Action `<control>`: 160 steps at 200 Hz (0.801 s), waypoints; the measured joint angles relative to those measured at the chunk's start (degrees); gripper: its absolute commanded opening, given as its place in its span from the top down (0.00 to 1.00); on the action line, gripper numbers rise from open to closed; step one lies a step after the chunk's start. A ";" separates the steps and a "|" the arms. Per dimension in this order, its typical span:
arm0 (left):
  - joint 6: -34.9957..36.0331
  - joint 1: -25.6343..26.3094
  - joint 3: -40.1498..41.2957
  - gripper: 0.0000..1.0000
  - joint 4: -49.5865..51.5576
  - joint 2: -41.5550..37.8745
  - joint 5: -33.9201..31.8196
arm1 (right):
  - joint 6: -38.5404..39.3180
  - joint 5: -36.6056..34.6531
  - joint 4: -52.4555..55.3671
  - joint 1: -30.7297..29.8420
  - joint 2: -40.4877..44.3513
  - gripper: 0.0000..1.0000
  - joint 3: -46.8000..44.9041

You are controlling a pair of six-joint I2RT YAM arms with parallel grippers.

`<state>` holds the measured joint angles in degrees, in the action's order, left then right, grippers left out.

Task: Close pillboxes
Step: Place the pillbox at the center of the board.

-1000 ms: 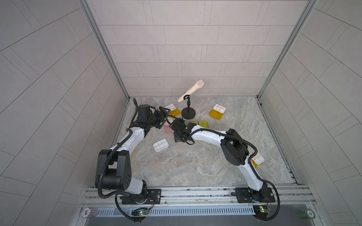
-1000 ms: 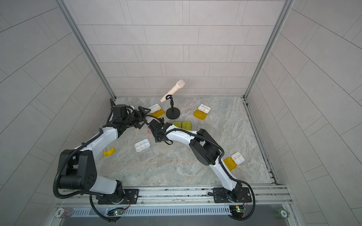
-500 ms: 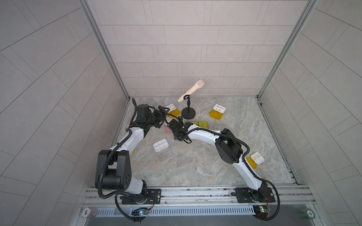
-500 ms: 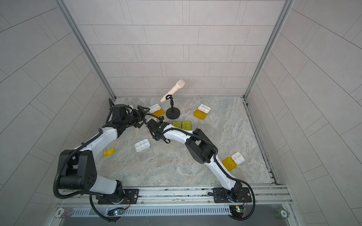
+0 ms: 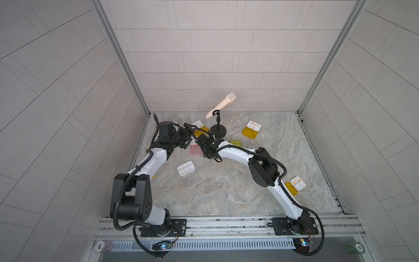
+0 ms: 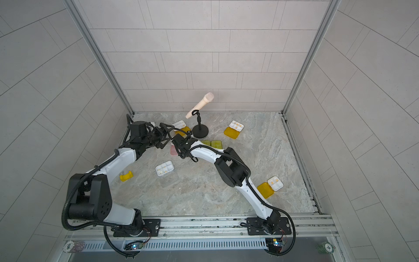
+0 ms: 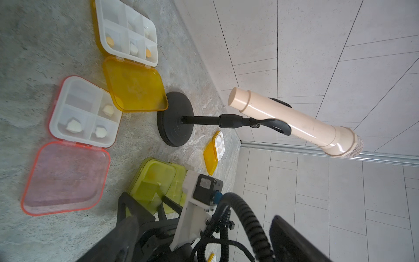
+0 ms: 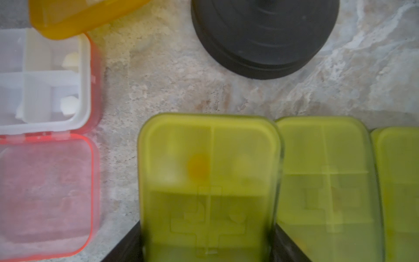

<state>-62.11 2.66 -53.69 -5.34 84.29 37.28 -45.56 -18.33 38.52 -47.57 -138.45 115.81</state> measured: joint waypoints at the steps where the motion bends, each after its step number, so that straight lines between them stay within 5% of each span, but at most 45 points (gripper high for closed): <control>1: 0.00 0.00 0.00 0.05 0.00 0.00 0.00 | 0.00 -0.02 0.02 0.00 0.00 0.25 0.00; 120: -0.48 0.00 0.15 0.05 -0.48 0.02 0.92 | 0.50 1.20 1.05 -0.39 0.37 0.18 0.87; 160: -0.72 0.04 0.15 0.05 -1.97 0.02 1.73 | 1.77 1.09 1.31 -0.72 6.67 0.20 -3.74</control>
<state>-62.83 2.70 -53.54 -7.31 84.31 39.00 -43.79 -17.23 39.83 -48.29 -131.79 112.07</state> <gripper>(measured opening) 0.951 0.809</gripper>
